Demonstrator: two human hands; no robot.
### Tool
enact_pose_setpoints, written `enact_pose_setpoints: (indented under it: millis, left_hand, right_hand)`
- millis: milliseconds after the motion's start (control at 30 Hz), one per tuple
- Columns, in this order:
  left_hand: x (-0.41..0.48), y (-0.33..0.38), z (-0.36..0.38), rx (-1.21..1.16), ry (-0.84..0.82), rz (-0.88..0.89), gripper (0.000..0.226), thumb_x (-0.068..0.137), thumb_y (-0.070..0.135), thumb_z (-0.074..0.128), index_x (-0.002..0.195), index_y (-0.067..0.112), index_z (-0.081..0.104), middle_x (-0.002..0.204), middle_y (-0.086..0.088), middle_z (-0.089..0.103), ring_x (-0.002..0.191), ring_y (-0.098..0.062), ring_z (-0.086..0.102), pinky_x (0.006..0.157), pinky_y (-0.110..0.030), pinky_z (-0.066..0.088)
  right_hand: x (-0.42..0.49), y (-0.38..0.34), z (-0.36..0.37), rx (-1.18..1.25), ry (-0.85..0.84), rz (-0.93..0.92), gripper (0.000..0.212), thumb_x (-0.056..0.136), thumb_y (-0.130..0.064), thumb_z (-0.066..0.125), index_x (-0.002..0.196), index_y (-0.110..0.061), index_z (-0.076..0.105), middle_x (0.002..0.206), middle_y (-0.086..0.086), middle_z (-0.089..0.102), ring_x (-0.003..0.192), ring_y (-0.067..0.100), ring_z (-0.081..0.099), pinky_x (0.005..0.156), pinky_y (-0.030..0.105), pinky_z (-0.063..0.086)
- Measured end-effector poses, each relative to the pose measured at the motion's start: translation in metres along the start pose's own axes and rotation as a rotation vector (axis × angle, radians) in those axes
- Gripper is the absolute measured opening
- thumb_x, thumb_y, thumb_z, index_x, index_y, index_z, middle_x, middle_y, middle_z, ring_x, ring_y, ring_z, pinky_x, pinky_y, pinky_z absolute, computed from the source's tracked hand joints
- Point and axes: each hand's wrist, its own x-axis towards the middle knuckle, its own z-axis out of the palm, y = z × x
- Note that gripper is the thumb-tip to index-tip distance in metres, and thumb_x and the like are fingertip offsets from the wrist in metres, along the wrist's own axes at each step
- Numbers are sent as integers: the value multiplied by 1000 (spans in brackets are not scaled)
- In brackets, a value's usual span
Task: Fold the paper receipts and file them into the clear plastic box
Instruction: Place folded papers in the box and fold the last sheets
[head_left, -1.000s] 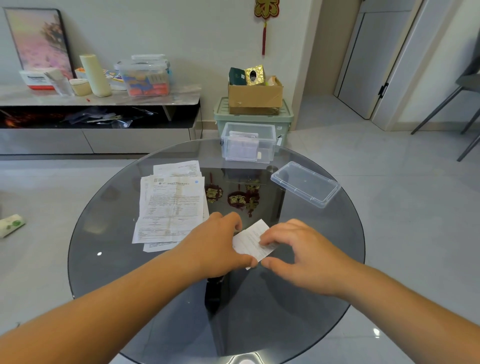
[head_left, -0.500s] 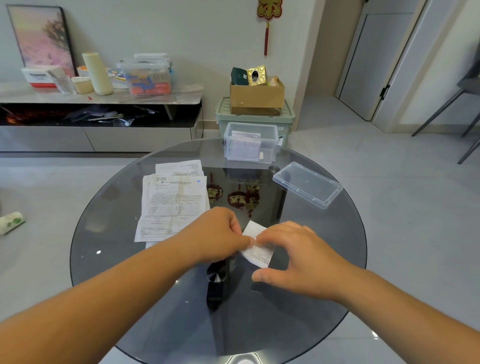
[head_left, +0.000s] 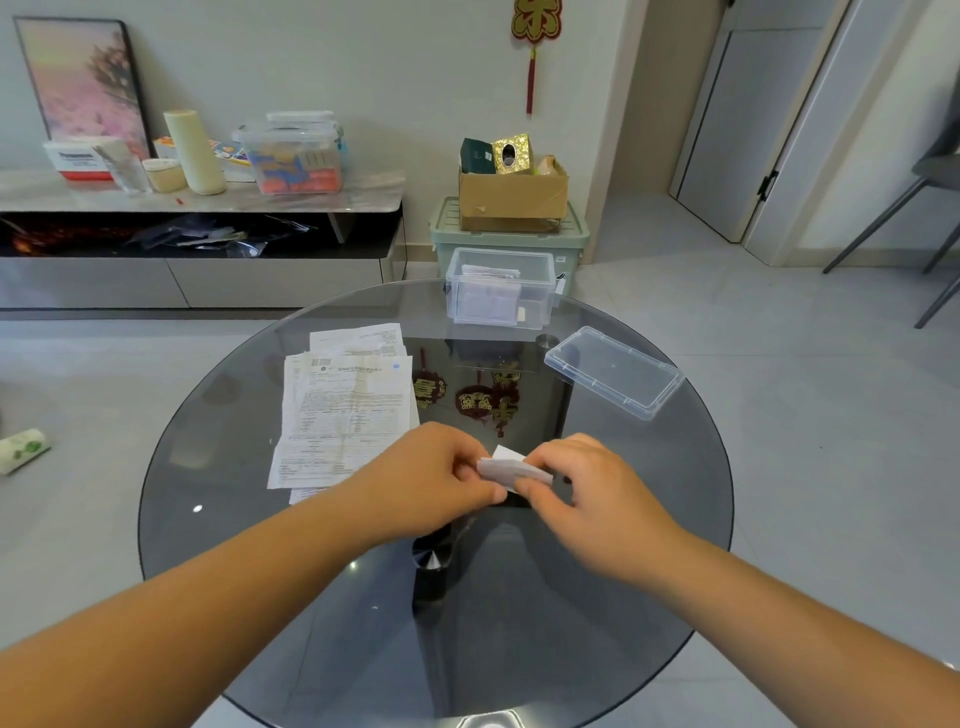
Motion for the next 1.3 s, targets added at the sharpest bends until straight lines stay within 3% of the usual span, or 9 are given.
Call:
enact_pose_setpoints:
  millis: [67, 167, 233, 333, 467, 667, 933, 1067, 1300]
  left_hand:
    - [5, 1, 4, 263, 89, 57, 22, 90, 39, 68, 72, 27, 65, 64, 1, 60, 58, -7, 52, 59, -25, 44]
    - [11, 0, 5, 312, 135, 40, 35, 92, 42, 66, 63, 29, 51, 60, 8, 52, 56, -7, 48, 55, -22, 34]
    - [17, -1, 7, 304, 134, 18, 32, 91, 45, 66, 67, 28, 53, 64, 9, 54, 59, -7, 50, 57, -21, 35]
    - [25, 0, 9, 339, 130, -15, 28, 89, 48, 66, 74, 25, 58, 69, 10, 58, 65, -7, 54, 61, -24, 40]
    - [32, 6, 9, 355, 106, -87, 33, 84, 48, 71, 73, 21, 57, 71, 7, 60, 69, -11, 57, 65, -29, 48]
    - [34, 15, 7, 357, 77, -146, 37, 76, 48, 80, 88, 23, 55, 85, 6, 61, 79, -11, 57, 70, -30, 49]
    - [34, 7, 2, 246, 24, -149, 47, 72, 47, 86, 95, 26, 52, 83, 9, 59, 75, -11, 56, 60, -24, 41]
    - [27, 7, 5, 267, 38, -97, 41, 77, 46, 82, 101, 29, 53, 82, 15, 54, 73, -10, 54, 59, -19, 39]
    - [19, 14, 6, 304, -14, -38, 36, 78, 44, 82, 95, 26, 56, 86, 13, 57, 72, -6, 54, 57, -15, 36]
  right_hand:
    - [5, 3, 1, 82, 2, 67, 7, 97, -34, 58, 95, -36, 65, 91, -13, 58, 92, 2, 49, 71, 21, 39]
    - [10, 6, 2, 140, -4, 142, 5, 95, -36, 60, 93, -39, 63, 95, -13, 62, 96, 5, 52, 78, 27, 43]
    - [13, 8, 0, 121, -18, 160, 6, 93, -35, 64, 96, -39, 62, 96, -19, 63, 100, 7, 52, 89, 34, 42]
    - [16, 9, -3, -14, -27, 192, 24, 86, -46, 70, 107, -39, 59, 99, -19, 58, 104, 8, 48, 98, 38, 35]
    - [20, 8, -10, -94, -63, 263, 50, 76, -64, 72, 117, -40, 58, 109, -16, 51, 110, 11, 42, 96, 36, 33]
    - [29, 2, -21, -113, -185, 313, 58, 70, -60, 80, 119, -41, 55, 108, -14, 49, 110, 15, 47, 93, 36, 36]
    - [32, 8, -31, -30, -265, 379, 54, 71, -41, 87, 112, -42, 53, 97, -18, 52, 99, 14, 55, 93, 38, 48]
    - [31, 11, -35, 16, -295, 353, 54, 74, -33, 87, 116, -42, 55, 98, -16, 51, 89, 7, 54, 79, 30, 50]
    - [27, 10, -22, -10, -302, 204, 34, 78, -48, 74, 109, -43, 61, 113, -12, 43, 111, 17, 48, 97, 41, 47]
